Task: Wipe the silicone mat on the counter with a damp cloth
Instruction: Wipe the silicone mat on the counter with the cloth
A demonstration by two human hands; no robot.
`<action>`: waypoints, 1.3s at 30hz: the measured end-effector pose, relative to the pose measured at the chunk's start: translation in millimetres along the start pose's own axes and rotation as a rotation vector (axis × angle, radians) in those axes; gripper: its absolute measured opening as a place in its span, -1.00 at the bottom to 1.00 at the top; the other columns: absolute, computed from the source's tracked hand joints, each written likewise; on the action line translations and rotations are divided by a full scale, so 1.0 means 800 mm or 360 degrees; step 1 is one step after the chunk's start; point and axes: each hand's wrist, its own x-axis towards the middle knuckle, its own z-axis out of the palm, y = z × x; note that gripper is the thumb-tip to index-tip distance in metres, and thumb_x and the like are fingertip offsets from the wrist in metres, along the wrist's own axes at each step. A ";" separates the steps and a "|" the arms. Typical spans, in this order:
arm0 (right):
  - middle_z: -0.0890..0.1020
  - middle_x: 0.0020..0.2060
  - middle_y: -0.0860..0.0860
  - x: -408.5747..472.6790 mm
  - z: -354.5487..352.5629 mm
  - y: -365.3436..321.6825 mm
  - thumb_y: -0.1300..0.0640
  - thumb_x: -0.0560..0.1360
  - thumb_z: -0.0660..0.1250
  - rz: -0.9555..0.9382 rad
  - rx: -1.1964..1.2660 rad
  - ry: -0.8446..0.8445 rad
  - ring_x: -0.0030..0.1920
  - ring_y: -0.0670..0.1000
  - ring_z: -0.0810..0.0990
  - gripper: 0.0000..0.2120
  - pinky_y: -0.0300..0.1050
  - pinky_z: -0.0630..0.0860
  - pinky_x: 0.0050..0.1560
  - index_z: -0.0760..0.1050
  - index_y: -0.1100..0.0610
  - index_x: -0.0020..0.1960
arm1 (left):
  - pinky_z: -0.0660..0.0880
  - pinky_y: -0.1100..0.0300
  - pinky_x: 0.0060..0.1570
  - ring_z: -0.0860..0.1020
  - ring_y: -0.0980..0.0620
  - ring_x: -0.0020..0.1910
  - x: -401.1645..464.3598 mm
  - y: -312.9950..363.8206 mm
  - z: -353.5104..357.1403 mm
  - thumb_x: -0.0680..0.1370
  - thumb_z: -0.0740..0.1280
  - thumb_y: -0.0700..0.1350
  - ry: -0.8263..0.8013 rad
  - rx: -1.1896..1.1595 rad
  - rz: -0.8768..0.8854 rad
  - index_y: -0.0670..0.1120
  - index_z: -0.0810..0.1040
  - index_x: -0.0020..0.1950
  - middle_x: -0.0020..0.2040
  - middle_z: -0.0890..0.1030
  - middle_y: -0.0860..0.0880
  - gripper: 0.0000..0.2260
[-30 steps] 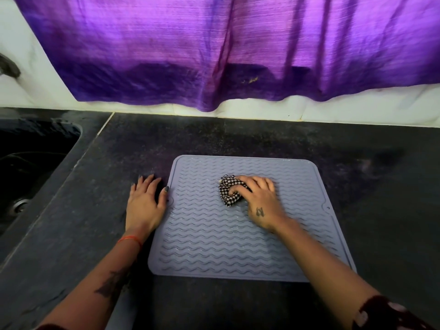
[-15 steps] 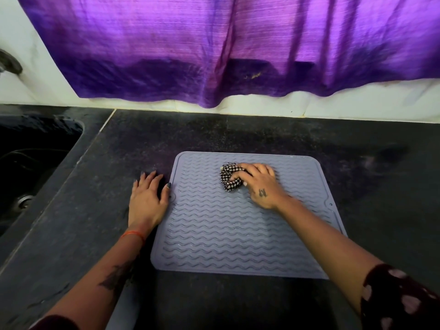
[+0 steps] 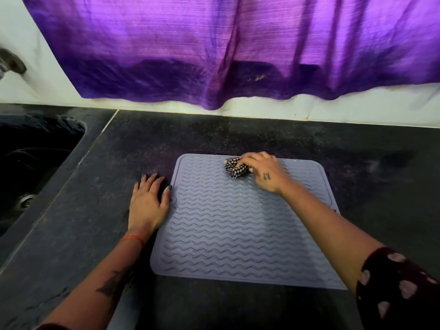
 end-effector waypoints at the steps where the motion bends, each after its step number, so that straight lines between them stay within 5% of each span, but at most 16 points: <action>1: 0.36 0.38 -0.10 -0.001 0.000 0.005 0.40 0.45 0.20 0.0036 -0.0042 0.0059 0.32 0.07 0.28 -0.47 -0.01 0.14 0.27 0.41 -0.11 0.28 | 0.07 -0.08 0.44 0.22 -0.20 0.44 0.000 0.000 0.000 0.49 -0.03 0.18 0.0005 -0.0004 -0.0002 -0.16 0.46 0.33 0.39 0.40 -0.17 -0.39; 6: 0.27 0.43 -0.05 -0.013 0.019 0.018 0.33 0.38 0.24 0.0142 -0.0169 0.0084 0.38 0.10 0.20 -0.39 0.09 0.00 0.38 0.32 -0.12 0.34 | 0.07 -0.07 0.45 0.21 -0.19 0.45 0.000 0.000 0.001 0.50 -0.01 0.17 0.0003 0.0002 -0.0003 -0.15 0.45 0.33 0.40 0.39 -0.16 -0.42; 12: 0.38 0.36 -0.07 -0.010 -0.017 0.036 0.40 0.46 0.18 0.0208 0.0125 -0.0012 0.34 0.10 0.30 -0.51 0.04 0.14 0.32 0.44 -0.06 0.25 | 0.07 -0.08 0.45 0.21 -0.19 0.45 -0.001 0.000 0.000 0.51 0.01 0.15 0.0011 -0.0002 -0.0006 -0.15 0.45 0.34 0.40 0.39 -0.15 -0.44; 16: 0.27 0.43 -0.05 -0.042 0.010 0.048 0.37 0.43 0.20 0.0292 -0.0116 0.0092 0.42 0.07 0.16 -0.44 0.04 -0.11 0.42 0.34 -0.10 0.31 | 0.05 -0.07 0.45 0.20 -0.19 0.46 0.000 0.000 0.000 0.52 0.05 0.11 -0.0005 0.0003 -0.0017 -0.15 0.45 0.34 0.41 0.38 -0.15 -0.49; 22: 0.32 0.39 -0.07 -0.033 -0.018 0.021 0.36 0.50 0.17 0.0333 0.0095 0.0032 0.34 0.09 0.26 -0.52 0.04 0.11 0.32 0.39 -0.10 0.28 | 0.09 -0.10 0.44 0.22 -0.20 0.45 0.000 0.000 0.001 0.52 0.05 0.11 0.0008 0.0004 0.0003 -0.17 0.46 0.32 0.39 0.39 -0.17 -0.48; 27: 0.24 0.44 -0.07 -0.063 0.019 -0.019 0.39 0.46 0.17 0.0279 -0.0032 0.0141 0.40 0.07 0.16 -0.38 0.07 -0.10 0.40 0.33 -0.19 0.35 | 0.08 -0.09 0.44 0.21 -0.20 0.45 0.001 -0.001 0.002 0.52 0.06 0.09 -0.0004 0.0019 0.0001 -0.17 0.46 0.33 0.40 0.39 -0.17 -0.50; 32: 0.22 0.46 -0.07 -0.053 -0.001 -0.009 0.33 0.49 0.20 0.0235 0.0062 -0.0060 0.42 0.07 0.15 -0.43 0.09 -0.02 0.40 0.34 -0.22 0.33 | 0.08 -0.10 0.44 0.21 -0.21 0.45 0.001 -0.001 0.001 0.52 0.06 0.10 -0.0012 0.0027 0.0000 -0.16 0.46 0.32 0.40 0.39 -0.17 -0.49; 35: 0.31 0.40 -0.09 -0.077 0.005 -0.012 0.32 0.48 0.21 0.0251 0.0039 0.0093 0.37 0.07 0.24 -0.47 0.03 0.07 0.34 0.39 -0.20 0.29 | 0.07 -0.09 0.44 0.21 -0.21 0.45 0.000 -0.001 0.001 0.52 0.06 0.10 -0.0002 0.0020 -0.0003 -0.16 0.46 0.32 0.40 0.39 -0.17 -0.49; 39: 0.24 0.43 -0.08 -0.097 0.026 -0.020 0.33 0.47 0.17 0.0299 -0.0038 0.0112 0.40 0.09 0.16 -0.41 0.09 -0.04 0.41 0.30 -0.22 0.34 | 0.08 -0.09 0.43 0.21 -0.21 0.45 0.001 -0.001 0.001 0.52 0.06 0.10 -0.0013 0.0024 -0.0004 -0.17 0.46 0.32 0.39 0.39 -0.18 -0.49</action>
